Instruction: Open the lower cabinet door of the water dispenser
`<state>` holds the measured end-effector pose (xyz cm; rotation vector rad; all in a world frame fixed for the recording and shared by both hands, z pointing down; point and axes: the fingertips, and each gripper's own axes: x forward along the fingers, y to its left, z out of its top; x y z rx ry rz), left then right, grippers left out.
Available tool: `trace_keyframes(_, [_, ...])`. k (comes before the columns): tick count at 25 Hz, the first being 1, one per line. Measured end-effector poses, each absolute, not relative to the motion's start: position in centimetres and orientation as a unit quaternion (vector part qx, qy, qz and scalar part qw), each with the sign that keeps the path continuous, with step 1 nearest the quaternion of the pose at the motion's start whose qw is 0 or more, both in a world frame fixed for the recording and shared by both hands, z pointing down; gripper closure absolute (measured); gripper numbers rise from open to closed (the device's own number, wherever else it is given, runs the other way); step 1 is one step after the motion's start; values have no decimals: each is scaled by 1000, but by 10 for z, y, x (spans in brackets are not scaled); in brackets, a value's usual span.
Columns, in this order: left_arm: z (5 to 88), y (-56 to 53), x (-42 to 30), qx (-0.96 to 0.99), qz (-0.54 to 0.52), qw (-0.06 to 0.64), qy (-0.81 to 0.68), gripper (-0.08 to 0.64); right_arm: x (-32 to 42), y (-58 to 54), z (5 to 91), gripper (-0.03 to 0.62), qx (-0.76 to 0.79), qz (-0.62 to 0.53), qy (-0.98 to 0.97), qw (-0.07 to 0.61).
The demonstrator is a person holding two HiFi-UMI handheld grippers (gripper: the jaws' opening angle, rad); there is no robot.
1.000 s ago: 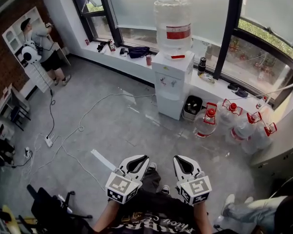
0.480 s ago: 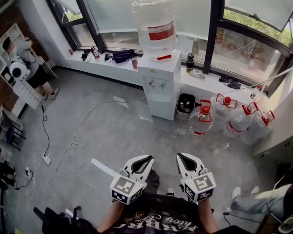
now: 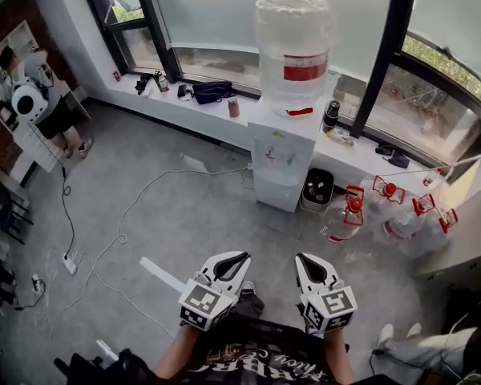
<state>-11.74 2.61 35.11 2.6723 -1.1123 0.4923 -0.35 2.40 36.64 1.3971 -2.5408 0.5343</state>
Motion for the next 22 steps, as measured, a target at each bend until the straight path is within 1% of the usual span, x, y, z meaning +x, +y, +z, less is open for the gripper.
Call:
trace_keyframes(5, [357, -33, -149, 915, 159, 103, -357, 540, -35, -27, 374, 578, 490, 182, -846, 107])
trace_keyframes(10, [371, -67, -155, 928, 165, 113, -315, 540, -41, -61, 384, 578, 516, 188, -827, 117])
trace_keyframes(16, [388, -96, -141, 939, 172, 121, -272, 540, -25, -88, 398, 578, 545, 196, -805, 128])
trace_keyframes(22, [408, -126, -114, 943, 184, 125, -246, 540, 13, -120, 419, 578, 566, 198, -788, 139])
